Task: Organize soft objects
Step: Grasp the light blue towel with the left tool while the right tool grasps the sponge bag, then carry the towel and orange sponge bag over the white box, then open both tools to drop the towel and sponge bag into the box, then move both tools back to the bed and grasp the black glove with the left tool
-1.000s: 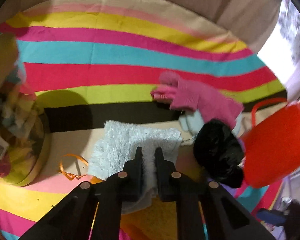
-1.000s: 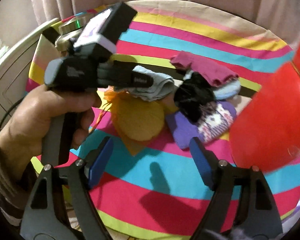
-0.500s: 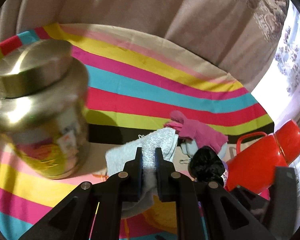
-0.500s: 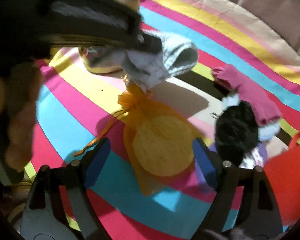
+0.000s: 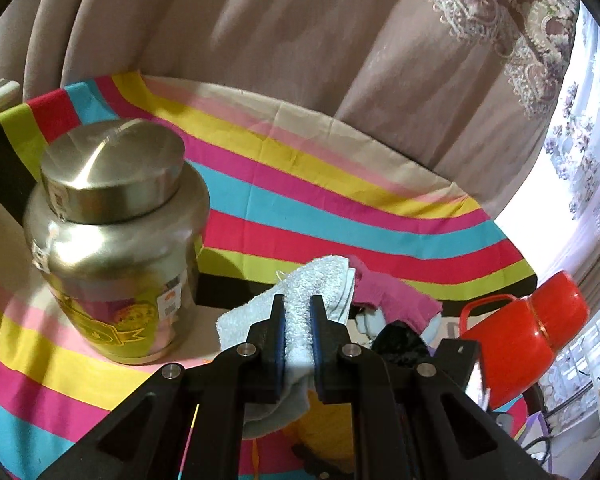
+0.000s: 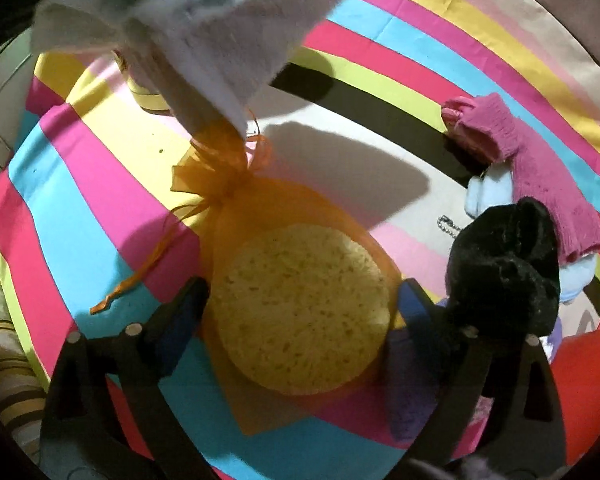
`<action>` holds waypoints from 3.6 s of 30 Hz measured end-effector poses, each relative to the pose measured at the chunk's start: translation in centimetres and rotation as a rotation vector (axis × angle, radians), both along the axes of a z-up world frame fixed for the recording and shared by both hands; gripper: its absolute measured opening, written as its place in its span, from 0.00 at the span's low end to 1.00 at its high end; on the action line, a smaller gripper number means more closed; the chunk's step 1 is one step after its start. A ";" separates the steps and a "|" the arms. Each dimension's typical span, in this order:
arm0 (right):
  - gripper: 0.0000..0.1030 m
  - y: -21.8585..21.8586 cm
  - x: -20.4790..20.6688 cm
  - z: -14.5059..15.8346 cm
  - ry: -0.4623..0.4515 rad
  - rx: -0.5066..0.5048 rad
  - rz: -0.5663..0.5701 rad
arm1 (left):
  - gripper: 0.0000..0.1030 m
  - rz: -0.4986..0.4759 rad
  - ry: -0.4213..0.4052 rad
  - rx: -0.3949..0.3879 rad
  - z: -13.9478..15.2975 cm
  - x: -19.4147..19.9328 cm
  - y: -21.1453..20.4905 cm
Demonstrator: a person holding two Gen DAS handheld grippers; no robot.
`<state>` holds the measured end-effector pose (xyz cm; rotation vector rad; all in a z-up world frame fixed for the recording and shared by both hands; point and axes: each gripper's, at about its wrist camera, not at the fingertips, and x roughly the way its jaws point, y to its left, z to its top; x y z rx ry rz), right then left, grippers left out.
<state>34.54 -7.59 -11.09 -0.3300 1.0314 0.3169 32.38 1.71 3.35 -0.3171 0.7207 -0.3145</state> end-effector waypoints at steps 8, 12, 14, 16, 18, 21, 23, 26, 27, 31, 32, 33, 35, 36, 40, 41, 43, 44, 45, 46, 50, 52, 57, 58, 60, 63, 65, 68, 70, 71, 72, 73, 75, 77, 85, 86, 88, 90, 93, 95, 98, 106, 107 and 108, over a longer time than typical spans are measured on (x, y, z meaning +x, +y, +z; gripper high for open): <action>0.82 0.3 -1.9 0.3 -0.015 0.028 0.017 | 0.11 0.025 -0.045 0.003 1.8 -1.5 0.3; 0.82 0.2 -3.1 0.8 -0.027 0.049 0.024 | 0.11 0.037 -0.057 0.009 2.6 -2.4 0.6; 0.82 -0.1 -3.7 1.4 -0.038 0.054 0.021 | 0.11 0.044 -0.062 0.014 3.0 -2.9 0.8; 0.82 -0.3 -4.5 1.9 -0.049 0.058 0.014 | 0.11 0.049 -0.065 0.017 3.4 -3.4 0.9; 0.82 -0.4 -5.1 2.4 -0.058 0.069 0.008 | 0.11 0.054 -0.065 0.021 3.7 -3.9 1.0; 0.82 -0.7 -6.3 3.5 -0.081 0.082 0.000 | 0.11 0.060 -0.062 0.027 4.1 -4.8 0.9; 0.82 -1.0 -7.2 4.2 -0.097 0.091 -0.014 | 0.11 0.060 -0.058 0.028 4.2 -5.6 0.7; 0.82 -1.6 -8.9 5.7 -0.127 0.114 -0.036 | 0.11 0.057 -0.045 0.027 4.1 -6.8 0.2; 0.82 -1.7 -10.0 6.3 -0.137 0.118 -0.042 | 0.11 0.055 -0.041 0.027 4.0 -7.2 0.0; 0.82 -2.8 -12.4 7.5 -0.173 0.124 -0.073 | 0.11 0.034 -0.018 0.018 3.7 -9.0 -1.3; 0.82 -3.3 -13.2 7.8 -0.181 0.124 -0.086 | 0.11 0.026 -0.013 0.016 3.5 -9.4 -1.7; 0.82 -3.8 -13.9 8.0 -0.188 0.127 -0.095 | 0.11 0.020 -0.011 0.015 3.5 -9.7 -2.0; 0.82 -4.8 -15.1 8.5 -0.198 0.138 -0.114 | 0.11 -0.001 -0.006 0.014 3.4 -10.5 -3.0; 0.82 -5.7 -15.8 8.8 -0.204 0.144 -0.131 | 0.11 -0.018 -0.006 0.017 3.4 -10.9 -3.7; 0.82 -9.1 -18.3 9.5 -0.217 0.160 -0.211 | 0.11 -0.079 -0.003 0.018 3.5 -12.1 -6.5; 0.82 -9.8 -18.8 9.6 -0.219 0.164 -0.227 | 0.11 -0.097 -0.002 0.018 3.5 -12.4 -7.2; 0.82 -11.5 -20.1 9.8 -0.228 0.167 -0.262 | 0.11 -0.136 0.000 0.020 3.7 -13.1 -9.0; 0.82 -12.6 -20.9 10.0 -0.235 0.166 -0.284 | 0.11 -0.151 0.001 0.020 3.7 -13.5 -9.6; 0.82 -13.3 -21.5 10.2 -0.239 0.167 -0.299 | 0.11 -0.170 0.002 0.019 3.7 -13.8 -10.4; 0.82 -14.1 -22.1 10.3 -0.243 0.168 -0.312 | 0.11 -0.196 0.004 0.018 3.8 -14.2 -11.4; 0.82 -18.4 -25.5 10.7 -0.253 0.156 -0.399 | 0.11 -0.284 0.018 0.009 3.9 -15.8 -14.7; 0.82 -20.4 -26.9 10.7 -0.252 0.152 -0.443 | 0.11 -0.332 0.027 0.008 3.8 -16.7 -16.5; 0.82 -26.1 -30.8 10.8 -0.250 0.121 -0.580 | 0.11 -0.451 0.044 0.008 3.8 -19.0 -20.7; 0.82 -27.2 -31.2 10.9 -0.251 0.117 -0.607 | 0.11 -0.478 0.048 0.009 3.8 -19.5 -21.7; 0.82 -29.2 -32.3 11.1 -0.255 0.108 -0.667 | 0.11 -0.525 0.055 0.014 3.8 -20.6 -23.3; 0.82 -31.8 -33.7 11.4 -0.259 0.106 -0.738 | 0.11 -0.595 0.069 0.015 3.8 -22.1 -25.5; 0.82 -33.0 -34.3 11.7 -0.263 0.097 -0.771 | 0.11 -0.636 0.080 0.009 3.8 -22.8 -26.9; 0.82 -33.8 -35.1 12.0 -0.270 0.081 -0.808 | 0.11 -0.689 0.093 0.005 3.8 -23.9 -28.6; 0.82 -34.2 -35.2 12.2 -0.274 0.076 -0.826 | 0.11 -0.721 0.109 -0.010 3.7 -24.5 -29.6; 0.82 -34.5 -35.3 12.4 -0.276 0.071 -0.836 | 0.11 -0.731 0.115 -0.015 3.6 -24.7 -29.9; 0.82 -34.8 -35.4 12.2 -0.278 0.065 -0.841 | 0.11 -0.740 0.118 -0.019 3.6 -24.9 -30.3; 0.82 -34.9 -35.5 12.3 -0.282 0.058 -0.848 | 0.11 -0.752 0.123 -0.023 3.6 -25.0 -30.8; 0.82 -35.3 -35.7 12.4 -0.289 0.047 -0.865 | 0.11 -0.768 0.134 -0.034 3.5 -25.4 -31.5; 0.82 -35.8 -36.1 12.5 -0.299 0.037 -0.885 | 0.11 -0.785 0.141 -0.046 3.4 -25.5 -32.1; 0.86 -37.4 -36.4 12.2 -0.281 0.022 -0.933 | 0.53 -0.808 0.191 -0.072 2.4 -24.7 -33.4; 0.86 -37.4 -36.4 12.1 -0.283 0.018 -0.937 | 0.53 -0.802 0.186 -0.068 2.5 -24.6 -33.4; 0.87 -37.2 -36.4 12.3 -0.291 0.017 -0.936 | 0.53 -0.788 0.170 -0.054 2.7 -24.5 -32.9; 0.87 -36.8 -36.3 12.7 -0.310 0.016 -0.921 | 0.54 -0.776 0.156 -0.048 2.9 -24.4 -32.2; 0.90 -35.8 -36.1 13.5 -0.350 -0.013 -0.905 | 0.55 -0.752 0.131 -0.037 3.3 -24.1 -31.2; 0.91 -35.0 -36.1 14.0 -0.383 -0.039 -0.901 | 0.56 -0.729 0.103 -0.020 3.6 -23.9 -30.3; 0.91 -33.8 -36.1 14.9 -0.442 -0.030 -0.872 | 0.58 -0.671 0.077 -0.008 4.0 -23.1 -28.6; 0.91 -29.3 -34.7 15.7 -0.515 0.024 -0.747 | 0.58 -0.469 0.016 0.037 3.7 -20.1 -22.6; 0.91 -28.6 -34.3 15.6 -0.520 0.021 -0.723 | 0.58 -0.447 0.028 0.033 3.5 -19.5 -21.6; 0.91 -28.0 -34.1 15.4 -0.521 0.015 -0.707 | 0.58 -0.428 0.038 0.024 3.3 -19.1 -20.8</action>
